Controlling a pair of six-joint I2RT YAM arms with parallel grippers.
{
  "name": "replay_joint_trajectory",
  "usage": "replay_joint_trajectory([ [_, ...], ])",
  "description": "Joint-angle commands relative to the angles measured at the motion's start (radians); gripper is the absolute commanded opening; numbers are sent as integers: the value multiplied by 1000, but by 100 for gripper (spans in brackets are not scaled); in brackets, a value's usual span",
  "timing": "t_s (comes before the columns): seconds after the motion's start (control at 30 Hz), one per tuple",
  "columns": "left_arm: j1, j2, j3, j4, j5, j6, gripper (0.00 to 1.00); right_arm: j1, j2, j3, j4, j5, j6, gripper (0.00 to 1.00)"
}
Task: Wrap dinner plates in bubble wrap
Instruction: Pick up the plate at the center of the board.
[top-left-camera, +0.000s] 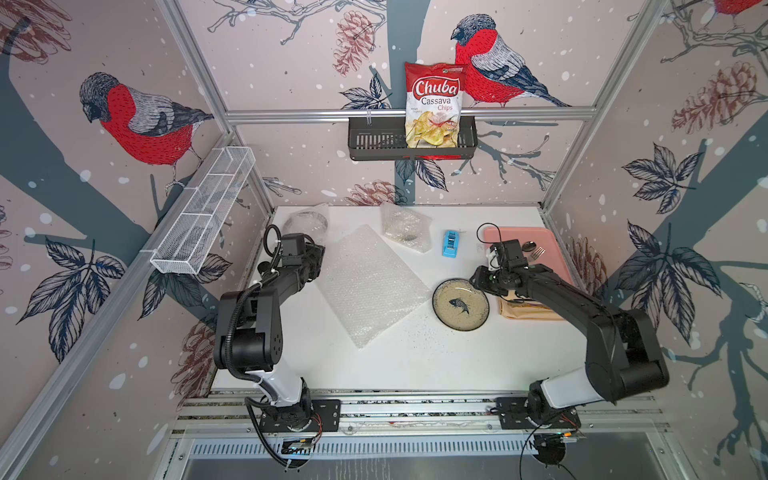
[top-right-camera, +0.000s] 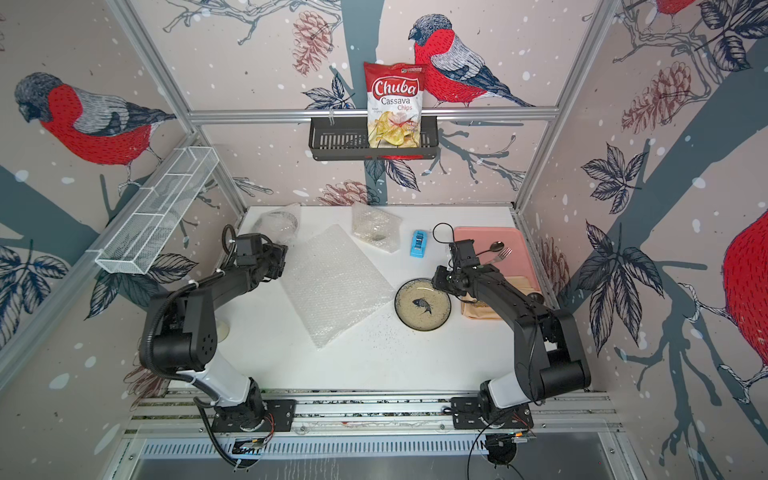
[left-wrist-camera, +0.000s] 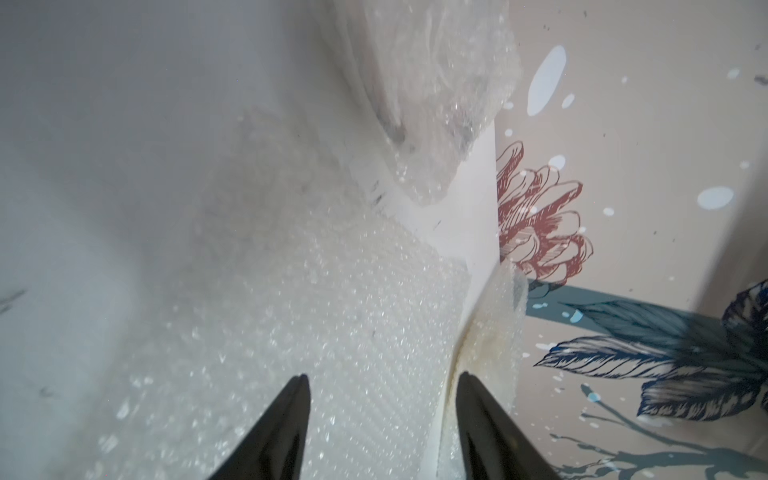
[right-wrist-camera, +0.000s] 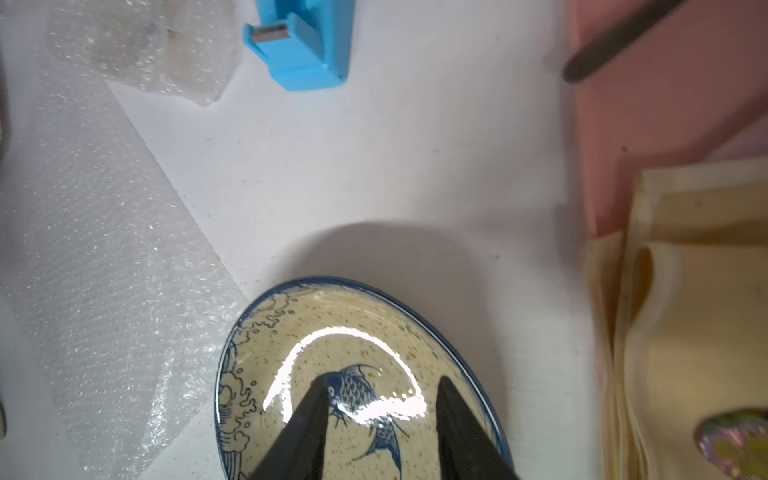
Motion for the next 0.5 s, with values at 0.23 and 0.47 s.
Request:
replay_joint_trajectory([
  [0.23, -210, -65, -128, -26, 36, 41, 59, -14, -108, -174, -39, 108, 89, 44],
  [0.47, -277, -80, -153, -19, 63, 55, 59, -18, -91, -250, 86, -10, 104, 38],
])
